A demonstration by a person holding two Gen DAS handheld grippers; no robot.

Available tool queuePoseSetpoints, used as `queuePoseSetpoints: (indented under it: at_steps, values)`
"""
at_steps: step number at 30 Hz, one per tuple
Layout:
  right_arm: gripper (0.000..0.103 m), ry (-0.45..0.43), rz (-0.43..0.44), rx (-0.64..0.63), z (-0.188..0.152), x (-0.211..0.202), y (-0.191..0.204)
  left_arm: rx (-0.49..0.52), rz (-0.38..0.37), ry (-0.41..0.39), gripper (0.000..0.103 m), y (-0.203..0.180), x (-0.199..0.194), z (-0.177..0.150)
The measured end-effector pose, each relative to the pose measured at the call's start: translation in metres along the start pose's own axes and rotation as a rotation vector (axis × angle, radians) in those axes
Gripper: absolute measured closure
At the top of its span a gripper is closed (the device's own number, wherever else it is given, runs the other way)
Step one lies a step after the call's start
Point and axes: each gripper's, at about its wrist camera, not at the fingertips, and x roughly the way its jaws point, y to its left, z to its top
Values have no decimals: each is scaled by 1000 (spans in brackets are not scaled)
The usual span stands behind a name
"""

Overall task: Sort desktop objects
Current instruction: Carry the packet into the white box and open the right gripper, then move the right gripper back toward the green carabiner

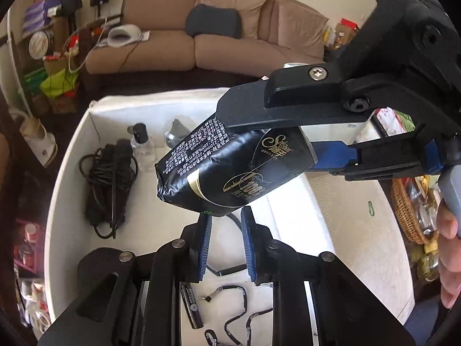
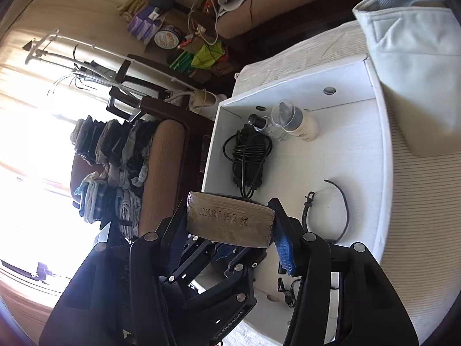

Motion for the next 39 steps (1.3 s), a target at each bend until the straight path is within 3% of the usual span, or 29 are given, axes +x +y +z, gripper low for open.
queuePoseSetpoints:
  at_steps: [7,16,22,31,34,37,39]
  values:
    - [53,62,-78,40,24,77,-33,-169,-106,129,84,57,50,-12]
    - [53,170,-139,96,18,152,-66,-235,-108,176,84,87,59,-30]
    - [52,152,-162,103,25,163,-69,-246,-113,187,84,88,65,-31]
    - [44,118,-189,62,30,173,-59,-256,-90,199,77,94,67,-30]
    - [44,113,-229,11,27,164,-53,-265,-71,189,65,93,66,-28]
    - [44,106,-268,-45,24,149,-43,-291,-59,187,60,91,64,-29]
    - [42,99,-296,-82,22,137,-36,-326,-56,174,48,91,59,-30]
